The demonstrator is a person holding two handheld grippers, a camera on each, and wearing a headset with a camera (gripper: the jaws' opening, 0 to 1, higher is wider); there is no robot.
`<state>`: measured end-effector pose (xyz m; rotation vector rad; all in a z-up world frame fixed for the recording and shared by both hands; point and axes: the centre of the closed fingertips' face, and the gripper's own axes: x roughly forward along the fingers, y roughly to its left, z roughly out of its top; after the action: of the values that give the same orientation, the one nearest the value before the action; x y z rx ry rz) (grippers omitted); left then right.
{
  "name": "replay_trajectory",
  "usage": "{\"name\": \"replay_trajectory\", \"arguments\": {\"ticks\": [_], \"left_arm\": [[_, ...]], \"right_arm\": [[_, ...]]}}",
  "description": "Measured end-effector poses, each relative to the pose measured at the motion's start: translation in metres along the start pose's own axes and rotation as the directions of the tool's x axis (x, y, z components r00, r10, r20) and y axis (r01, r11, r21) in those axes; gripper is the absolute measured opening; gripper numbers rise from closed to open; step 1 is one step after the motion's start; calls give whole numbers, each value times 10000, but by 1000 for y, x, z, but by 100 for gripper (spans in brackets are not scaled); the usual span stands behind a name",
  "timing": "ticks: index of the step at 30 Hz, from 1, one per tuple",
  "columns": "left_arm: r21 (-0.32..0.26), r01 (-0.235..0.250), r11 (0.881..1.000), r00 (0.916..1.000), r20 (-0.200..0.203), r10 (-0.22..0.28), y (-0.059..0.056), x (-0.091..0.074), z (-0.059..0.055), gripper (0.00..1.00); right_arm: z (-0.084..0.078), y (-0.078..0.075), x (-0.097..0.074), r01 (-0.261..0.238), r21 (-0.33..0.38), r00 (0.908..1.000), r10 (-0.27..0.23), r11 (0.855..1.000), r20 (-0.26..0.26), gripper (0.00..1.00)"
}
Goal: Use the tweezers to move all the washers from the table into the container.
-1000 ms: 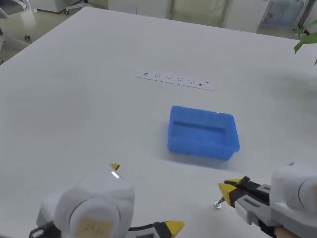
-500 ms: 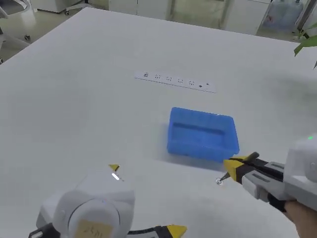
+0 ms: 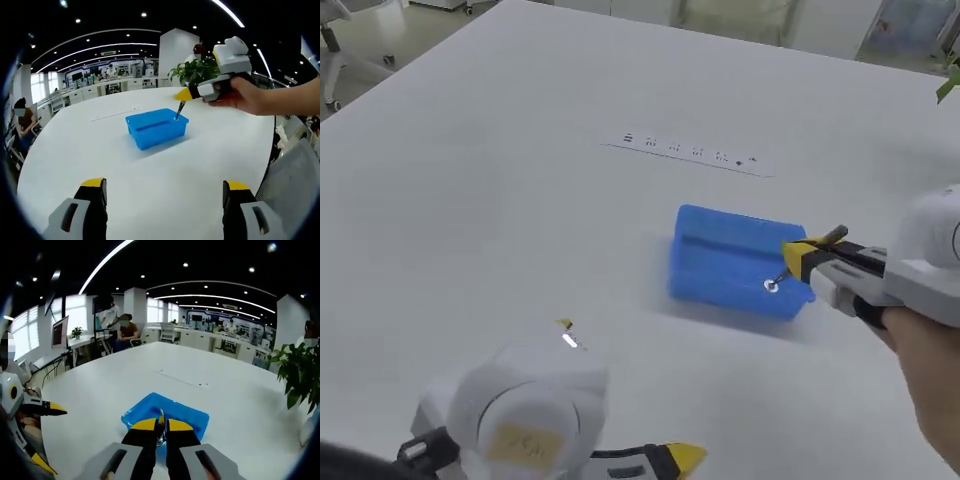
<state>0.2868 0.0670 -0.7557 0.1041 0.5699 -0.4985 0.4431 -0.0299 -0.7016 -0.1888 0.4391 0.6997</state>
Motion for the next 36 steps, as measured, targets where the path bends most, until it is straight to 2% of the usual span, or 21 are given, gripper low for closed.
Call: {"name": "replay_trajectory", "arguments": {"ticks": [4,7,11,14,22,26,28,29,30,31,33,35,36], "left_arm": [[-8,-12,10000,10000,-71,12,1,1,-2,99],[6,20,10000,9999,-99,-20,0,1,-2,99],[44,53,10000,9998,-174,-52,0,2,-4,99],[-15,72,10000,9998,-208,-73,0,3,-5,99],[-81,28,10000,9996,-267,-30,1,3,-7,98],[26,99,9999,9995,-300,-98,-1,3,-7,97],[-156,141,9998,9998,-155,-143,-1,1,-3,95],[-266,170,9995,9998,-72,-172,0,0,-1,94],[-224,207,9995,9998,-46,-208,0,-2,1,93],[-9,190,9998,9998,42,-190,0,-4,5,90],[662,204,9976,9993,311,-225,-1,-8,19,84],[1077,388,9934,9989,204,-412,-4,-11,30,83],[1279,512,9905,9973,454,-574,-5,-11,40,81]], "right_arm": [[-3,-10,12,325,-97,9994,-326,9994,-145,2],[-17,-17,25,523,-115,9972,-528,9986,-531,2],[-34,-16,36,415,-347,9937,-448,9985,-1024,2],[-42,-16,43,348,-445,9915,-401,9984,-1241,2],[-55,-14,49,184,-426,9873,-248,9989,-1566,2],[-53,-15,49,214,-401,9886,-271,9990,-1482,2],[-53,-15,49,110,23,9892,-105,9999,-1465,3],[-54,-19,47,331,190,9878,-298,9993,-1531,4],[-51,-19,46,307,149,9901,-283,9994,-1373,4],[-44,-19,42,334,166,9937,-314,9993,-1076,4],[-37,-19,37,356,-21,9944,-356,9994,-995,4],[-22,-17,28,324,-270,9978,-339,9991,-567,4],[-11,-14,20,288,-439,9992,-300,9986,-257,4]]}}
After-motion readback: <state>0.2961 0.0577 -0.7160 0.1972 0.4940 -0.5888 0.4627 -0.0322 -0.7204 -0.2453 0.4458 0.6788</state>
